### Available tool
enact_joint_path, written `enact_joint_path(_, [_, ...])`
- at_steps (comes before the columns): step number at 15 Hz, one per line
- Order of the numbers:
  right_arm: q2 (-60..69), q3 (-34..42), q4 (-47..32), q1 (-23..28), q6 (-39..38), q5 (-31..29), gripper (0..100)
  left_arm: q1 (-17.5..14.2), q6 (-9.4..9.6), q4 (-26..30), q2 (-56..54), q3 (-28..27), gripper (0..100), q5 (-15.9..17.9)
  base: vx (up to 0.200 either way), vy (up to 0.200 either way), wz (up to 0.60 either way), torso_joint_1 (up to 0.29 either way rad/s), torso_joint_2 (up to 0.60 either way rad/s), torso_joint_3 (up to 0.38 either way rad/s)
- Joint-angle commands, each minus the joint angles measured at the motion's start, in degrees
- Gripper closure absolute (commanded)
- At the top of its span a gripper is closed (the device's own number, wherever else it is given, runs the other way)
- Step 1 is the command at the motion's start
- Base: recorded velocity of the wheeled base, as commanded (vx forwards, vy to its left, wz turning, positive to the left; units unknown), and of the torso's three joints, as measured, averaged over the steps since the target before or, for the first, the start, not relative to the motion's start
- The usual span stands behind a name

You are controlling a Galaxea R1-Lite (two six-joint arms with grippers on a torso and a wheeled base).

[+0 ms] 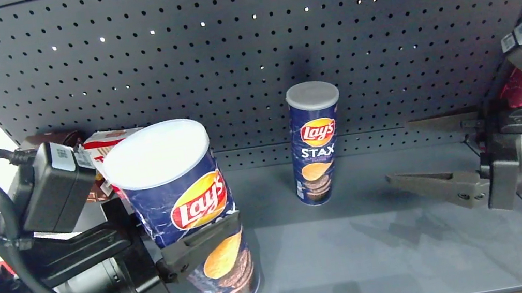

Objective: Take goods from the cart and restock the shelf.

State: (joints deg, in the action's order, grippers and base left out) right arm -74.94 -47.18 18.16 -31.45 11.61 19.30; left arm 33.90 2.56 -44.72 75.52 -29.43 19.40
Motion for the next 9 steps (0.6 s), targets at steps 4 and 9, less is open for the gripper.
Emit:
enact_joint_path(4, [-6.5, -0.8, 4.9, 3.4, -0.1, 1.4, 0, -0.1, -0.01, 0.1, 1.5, -3.3, 100, 0.9, 0.0, 0.0, 0.0, 0.0, 0.0, 0.0])
enact_joint_path(9, [-12.8, -1.1, 15.8, 6.1, 0.0, 10.6, 0, -1.1, -0.1, 0.1, 2.3, -4.5, 100, 2.2, 0.0, 0.0, 0.0, 0.0, 0.0, 0.0])
